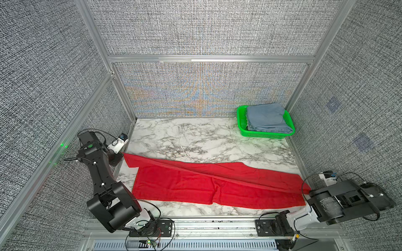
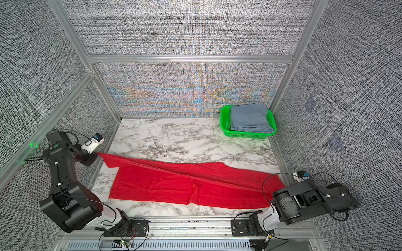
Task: Roll up the long pants
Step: Fold the long pant at the center of the board.
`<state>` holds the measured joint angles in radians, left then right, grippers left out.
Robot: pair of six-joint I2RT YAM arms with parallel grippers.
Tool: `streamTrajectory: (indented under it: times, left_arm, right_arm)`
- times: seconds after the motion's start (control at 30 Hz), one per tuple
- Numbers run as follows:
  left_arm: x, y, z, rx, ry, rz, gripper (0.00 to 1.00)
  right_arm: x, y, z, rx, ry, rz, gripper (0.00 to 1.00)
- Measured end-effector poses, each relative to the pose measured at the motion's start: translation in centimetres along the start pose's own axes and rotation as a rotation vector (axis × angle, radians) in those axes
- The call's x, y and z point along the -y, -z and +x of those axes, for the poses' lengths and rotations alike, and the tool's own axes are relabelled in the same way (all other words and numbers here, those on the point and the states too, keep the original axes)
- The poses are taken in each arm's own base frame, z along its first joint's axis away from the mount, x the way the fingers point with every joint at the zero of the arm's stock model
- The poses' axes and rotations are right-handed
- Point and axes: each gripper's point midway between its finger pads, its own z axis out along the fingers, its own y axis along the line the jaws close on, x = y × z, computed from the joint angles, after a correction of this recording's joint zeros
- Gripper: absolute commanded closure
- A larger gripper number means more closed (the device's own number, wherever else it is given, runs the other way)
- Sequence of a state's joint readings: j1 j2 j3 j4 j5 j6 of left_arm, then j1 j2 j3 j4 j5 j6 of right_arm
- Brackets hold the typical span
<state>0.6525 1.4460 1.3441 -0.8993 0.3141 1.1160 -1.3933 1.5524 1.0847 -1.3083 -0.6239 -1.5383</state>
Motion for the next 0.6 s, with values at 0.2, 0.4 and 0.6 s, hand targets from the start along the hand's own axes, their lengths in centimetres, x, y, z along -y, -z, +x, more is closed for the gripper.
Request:
streamTrajectory:
  times: [0.2, 0.4, 0.6]
  left_arm:
    - [0.3, 0.7, 1.0, 0.002, 0.018, 0.04, 0.98]
    - [2.1, -0.9, 2.8, -0.022, 0.028, 0.102, 0.98]
    - [3.0, -2.0, 4.3, -0.038, 0.037, 0.124, 0.98]
  right_arm:
    - [-0.4, 1.4, -0.7, 0.025, -0.045, -0.006, 1.0]
    - [-0.6, 1.7, -0.4, 0.024, -0.044, 0.017, 1.0]
    - [-0.2, 2.0, 0.7, 0.015, -0.059, 0.042, 1.0]
